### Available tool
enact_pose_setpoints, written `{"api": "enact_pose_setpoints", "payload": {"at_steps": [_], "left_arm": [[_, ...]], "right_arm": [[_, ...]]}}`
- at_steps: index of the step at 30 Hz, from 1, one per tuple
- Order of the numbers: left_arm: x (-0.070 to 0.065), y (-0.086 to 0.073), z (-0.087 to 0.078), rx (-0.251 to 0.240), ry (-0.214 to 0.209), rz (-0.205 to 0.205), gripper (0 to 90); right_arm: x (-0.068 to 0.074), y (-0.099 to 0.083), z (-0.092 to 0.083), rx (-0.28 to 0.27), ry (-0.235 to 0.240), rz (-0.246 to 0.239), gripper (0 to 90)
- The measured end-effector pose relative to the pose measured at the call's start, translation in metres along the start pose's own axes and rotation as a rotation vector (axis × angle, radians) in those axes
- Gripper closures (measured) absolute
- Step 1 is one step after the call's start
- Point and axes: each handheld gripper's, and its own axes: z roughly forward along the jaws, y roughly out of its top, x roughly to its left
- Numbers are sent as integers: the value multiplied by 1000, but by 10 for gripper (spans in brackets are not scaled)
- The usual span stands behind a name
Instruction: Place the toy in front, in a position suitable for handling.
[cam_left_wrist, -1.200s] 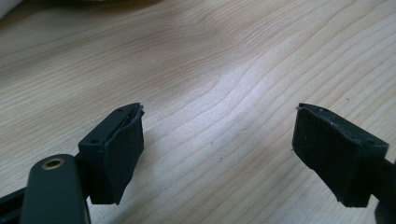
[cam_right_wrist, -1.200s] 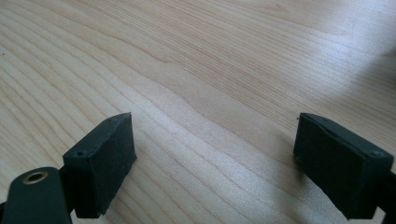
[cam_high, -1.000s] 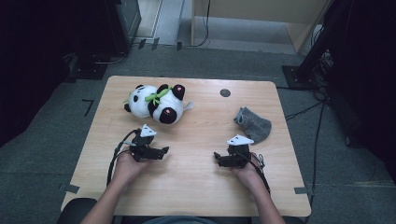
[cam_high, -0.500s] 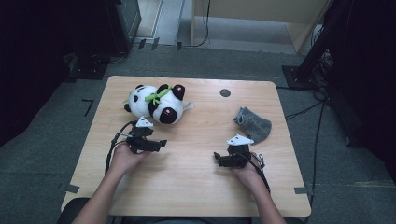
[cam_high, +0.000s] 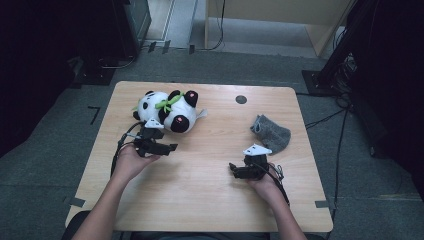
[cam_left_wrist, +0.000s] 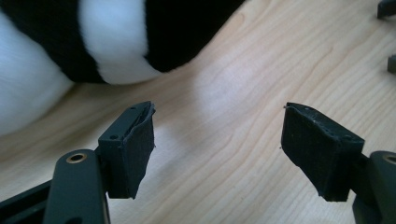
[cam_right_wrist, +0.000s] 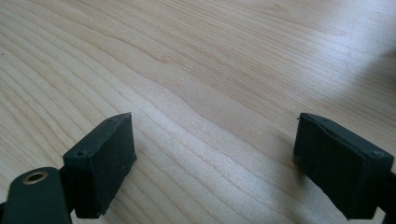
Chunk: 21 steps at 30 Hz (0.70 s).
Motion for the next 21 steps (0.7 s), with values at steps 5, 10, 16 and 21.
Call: {"api": "enact_pose_setpoints", "payload": {"at_steps": [5, 10, 16, 21], "left_arm": [[1, 9, -8, -8, 15, 13, 270], [7, 18, -13, -26, -5, -9, 318], [10, 30, -20, -54, 5, -5, 345], [16, 44, -23, -73, 11, -13, 365]], "right_arm": [[0, 0, 0, 0, 1, -1, 125], [0, 0, 0, -2, 1, -4, 125], [0, 0, 0, -2, 1, -3, 125], [0, 0, 0, -2, 1, -2, 125]]}}
